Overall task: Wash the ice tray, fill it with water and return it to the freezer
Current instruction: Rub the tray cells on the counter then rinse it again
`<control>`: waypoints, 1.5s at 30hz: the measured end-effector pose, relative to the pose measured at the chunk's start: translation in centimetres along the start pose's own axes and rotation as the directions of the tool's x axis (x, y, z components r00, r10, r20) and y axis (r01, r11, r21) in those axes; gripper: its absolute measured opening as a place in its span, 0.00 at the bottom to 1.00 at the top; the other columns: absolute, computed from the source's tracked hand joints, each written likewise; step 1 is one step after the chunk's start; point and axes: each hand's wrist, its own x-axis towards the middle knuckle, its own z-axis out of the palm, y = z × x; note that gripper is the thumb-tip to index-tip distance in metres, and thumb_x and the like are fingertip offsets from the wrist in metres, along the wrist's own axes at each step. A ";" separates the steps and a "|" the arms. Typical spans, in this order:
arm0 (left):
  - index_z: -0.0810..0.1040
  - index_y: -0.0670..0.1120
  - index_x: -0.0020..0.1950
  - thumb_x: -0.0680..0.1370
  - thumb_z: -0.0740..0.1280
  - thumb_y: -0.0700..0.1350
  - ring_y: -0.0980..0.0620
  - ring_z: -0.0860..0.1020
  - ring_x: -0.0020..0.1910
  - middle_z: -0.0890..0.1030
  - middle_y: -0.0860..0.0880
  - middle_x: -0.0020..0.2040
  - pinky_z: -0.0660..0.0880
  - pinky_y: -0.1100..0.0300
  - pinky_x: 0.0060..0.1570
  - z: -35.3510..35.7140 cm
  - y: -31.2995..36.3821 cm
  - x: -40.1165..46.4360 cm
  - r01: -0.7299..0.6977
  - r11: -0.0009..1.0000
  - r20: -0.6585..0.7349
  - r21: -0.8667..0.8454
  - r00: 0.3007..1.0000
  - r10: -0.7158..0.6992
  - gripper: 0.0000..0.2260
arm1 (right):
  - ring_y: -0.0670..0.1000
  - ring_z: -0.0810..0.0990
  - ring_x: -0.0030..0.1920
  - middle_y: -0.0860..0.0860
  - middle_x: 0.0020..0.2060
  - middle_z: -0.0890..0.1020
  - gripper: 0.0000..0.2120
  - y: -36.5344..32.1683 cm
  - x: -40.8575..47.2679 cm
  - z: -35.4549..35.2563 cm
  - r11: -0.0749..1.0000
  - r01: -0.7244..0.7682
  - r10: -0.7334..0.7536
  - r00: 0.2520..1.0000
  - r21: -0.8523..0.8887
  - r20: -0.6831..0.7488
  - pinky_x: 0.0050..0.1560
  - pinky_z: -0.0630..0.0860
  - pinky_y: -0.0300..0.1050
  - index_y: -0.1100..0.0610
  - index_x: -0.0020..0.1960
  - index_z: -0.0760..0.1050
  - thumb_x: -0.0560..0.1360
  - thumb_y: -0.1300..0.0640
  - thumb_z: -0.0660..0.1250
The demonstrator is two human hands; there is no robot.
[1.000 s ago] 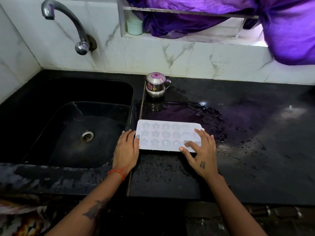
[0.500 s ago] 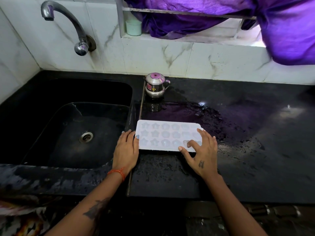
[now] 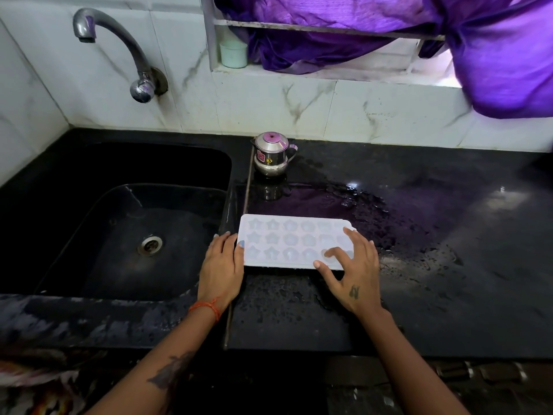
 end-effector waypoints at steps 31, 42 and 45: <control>0.70 0.43 0.69 0.82 0.51 0.49 0.46 0.62 0.73 0.70 0.44 0.70 0.54 0.57 0.73 0.2 -0.3 0.1 -0.009 1.000 -0.010 0.005 1.000 0.009 0.19 | 0.58 0.69 0.68 0.56 0.65 0.74 0.15 -1.7 0.7 1.6 0.992 0.099 -0.103 0.994 0.084 0.038 0.64 0.68 0.56 0.52 0.41 0.79 0.72 0.40 0.66; 0.69 0.43 0.70 0.82 0.51 0.50 0.46 0.61 0.74 0.69 0.44 0.71 0.54 0.56 0.73 0.1 -0.1 0.0 -0.003 1.000 -0.004 0.009 1.000 0.003 0.20 | 0.58 0.69 0.68 0.56 0.66 0.73 0.16 -1.6 0.7 1.6 0.995 0.083 -0.086 0.995 0.062 0.053 0.63 0.69 0.55 0.51 0.44 0.81 0.72 0.39 0.65; 0.69 0.43 0.70 0.82 0.51 0.50 0.46 0.60 0.74 0.69 0.44 0.71 0.54 0.56 0.73 0.1 -0.2 0.0 0.001 1.000 -0.004 0.010 1.000 -0.001 0.20 | 0.57 0.69 0.68 0.56 0.65 0.74 0.16 -1.6 0.8 1.6 0.993 0.094 -0.097 0.994 0.073 0.050 0.63 0.70 0.55 0.50 0.44 0.81 0.72 0.39 0.65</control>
